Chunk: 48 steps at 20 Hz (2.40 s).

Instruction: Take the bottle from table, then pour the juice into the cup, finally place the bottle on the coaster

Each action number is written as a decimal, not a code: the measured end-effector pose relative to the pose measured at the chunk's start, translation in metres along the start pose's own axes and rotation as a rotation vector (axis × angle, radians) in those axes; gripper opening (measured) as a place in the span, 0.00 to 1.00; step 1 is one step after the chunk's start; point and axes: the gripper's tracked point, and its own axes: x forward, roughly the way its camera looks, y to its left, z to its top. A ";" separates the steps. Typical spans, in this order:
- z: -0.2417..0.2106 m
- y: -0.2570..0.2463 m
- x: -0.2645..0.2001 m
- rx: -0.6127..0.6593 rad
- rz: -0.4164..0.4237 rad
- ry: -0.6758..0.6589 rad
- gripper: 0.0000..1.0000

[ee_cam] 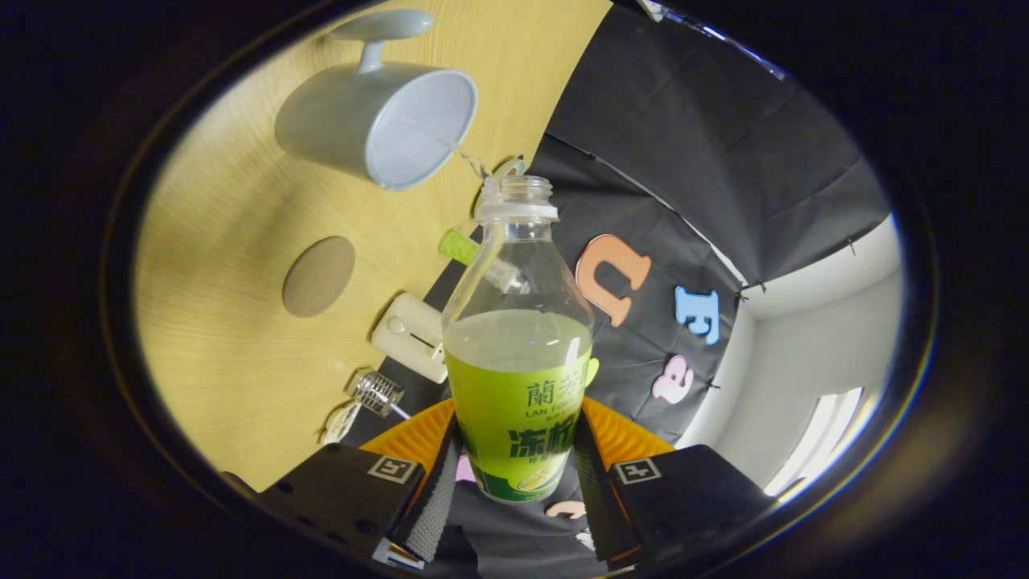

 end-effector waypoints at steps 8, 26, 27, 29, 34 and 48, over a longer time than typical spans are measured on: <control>0.002 -0.008 -0.001 -0.026 -0.023 -0.005 0.74; 0.006 -0.006 0.001 -0.025 -0.027 -0.011 0.74; 0.006 -0.006 0.000 -0.018 -0.026 -0.013 0.74; 0.005 -0.004 -0.002 0.005 -0.021 -0.008 0.74; 0.001 0.000 -0.004 0.094 0.003 0.004 0.75; 0.008 0.041 -0.020 0.848 0.329 0.049 0.75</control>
